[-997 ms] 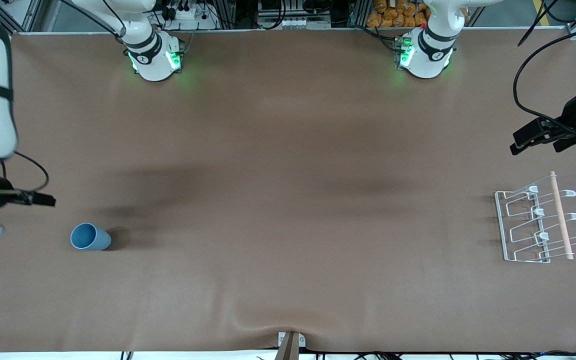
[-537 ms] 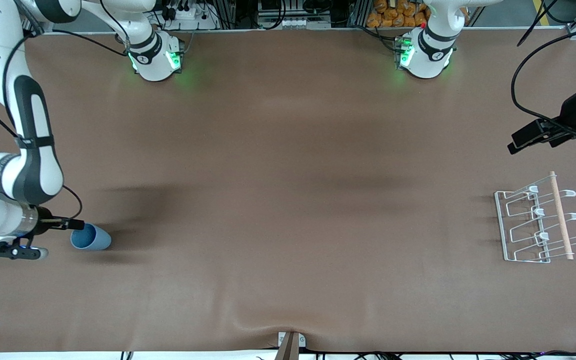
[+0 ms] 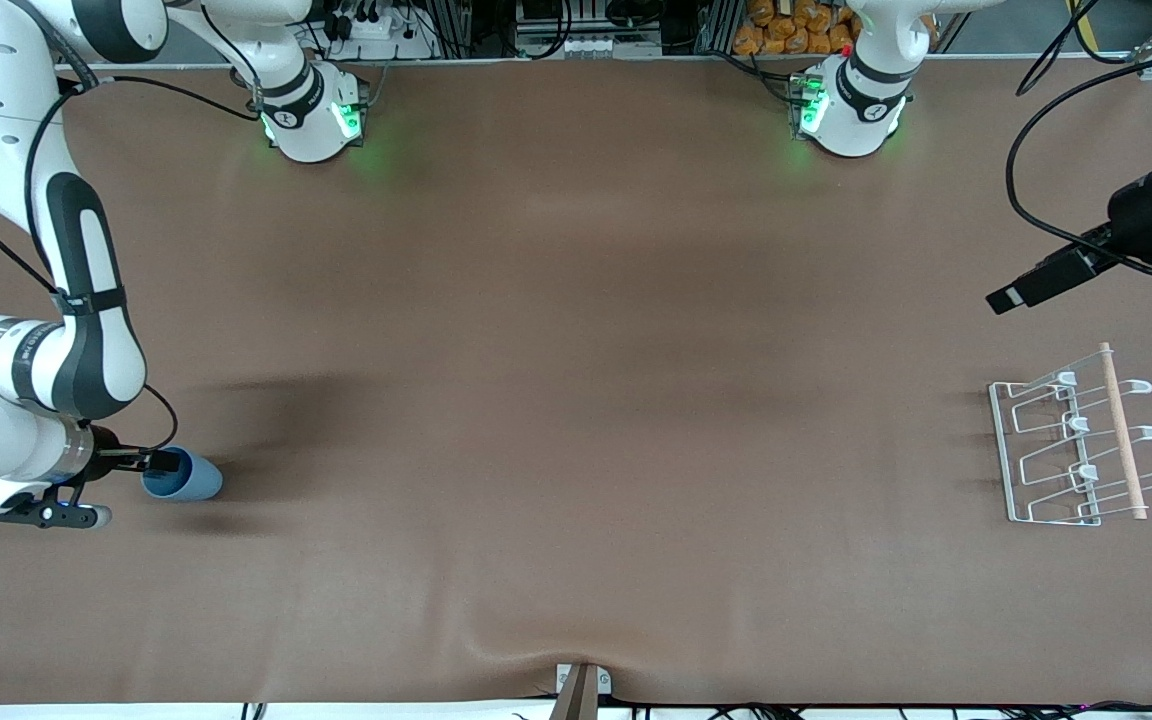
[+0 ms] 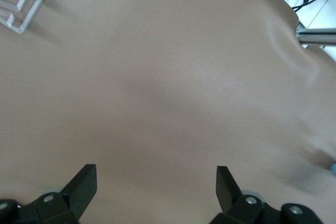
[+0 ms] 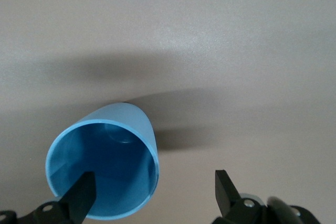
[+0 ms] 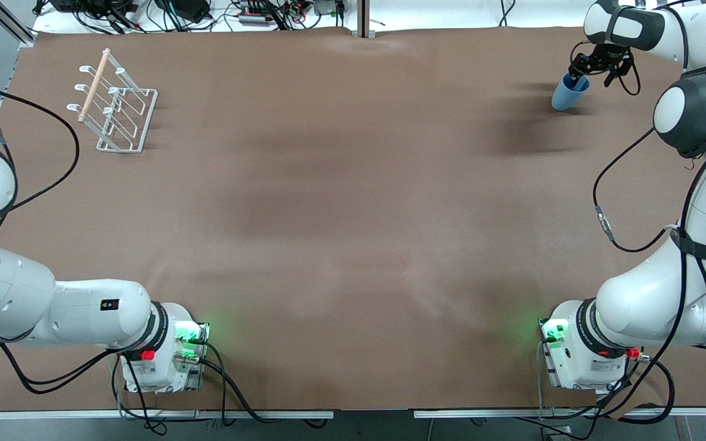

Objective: Transfer cup to left arm and place on rack
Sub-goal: 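Reach the right gripper down to the blue cup and grasp it, then lift the cup with the right gripper while the left gripper approaches, then close the left gripper on the cup base held by the right gripper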

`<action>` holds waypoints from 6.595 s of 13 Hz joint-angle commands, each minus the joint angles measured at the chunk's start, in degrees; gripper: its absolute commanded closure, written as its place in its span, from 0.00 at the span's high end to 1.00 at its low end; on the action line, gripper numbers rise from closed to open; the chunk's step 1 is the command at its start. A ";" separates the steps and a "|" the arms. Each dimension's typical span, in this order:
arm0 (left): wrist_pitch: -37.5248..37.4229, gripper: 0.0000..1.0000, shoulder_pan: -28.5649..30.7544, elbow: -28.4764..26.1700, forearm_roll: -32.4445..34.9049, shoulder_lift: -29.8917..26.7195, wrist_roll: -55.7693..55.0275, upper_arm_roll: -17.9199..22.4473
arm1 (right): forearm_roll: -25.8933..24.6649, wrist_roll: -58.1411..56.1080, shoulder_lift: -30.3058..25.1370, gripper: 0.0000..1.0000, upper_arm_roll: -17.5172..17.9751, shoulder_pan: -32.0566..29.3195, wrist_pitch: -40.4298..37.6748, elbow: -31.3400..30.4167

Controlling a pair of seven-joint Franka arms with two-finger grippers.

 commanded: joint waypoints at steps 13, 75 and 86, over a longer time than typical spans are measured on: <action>-1.61 1.00 -0.11 0.69 -4.64 1.45 -5.55 -0.26 | 0.72 -1.03 2.62 0.00 0.46 -0.16 2.82 -0.21; 10.78 0.41 -19.97 9.04 -29.77 17.88 -55.04 -0.88 | 48.80 56.45 -12.76 0.00 17.69 31.92 4.31 11.39; 10.78 0.00 -20.41 9.13 -29.07 17.80 -54.69 -0.70 | 48.79 55.83 -13.20 1.00 17.25 30.95 2.64 11.39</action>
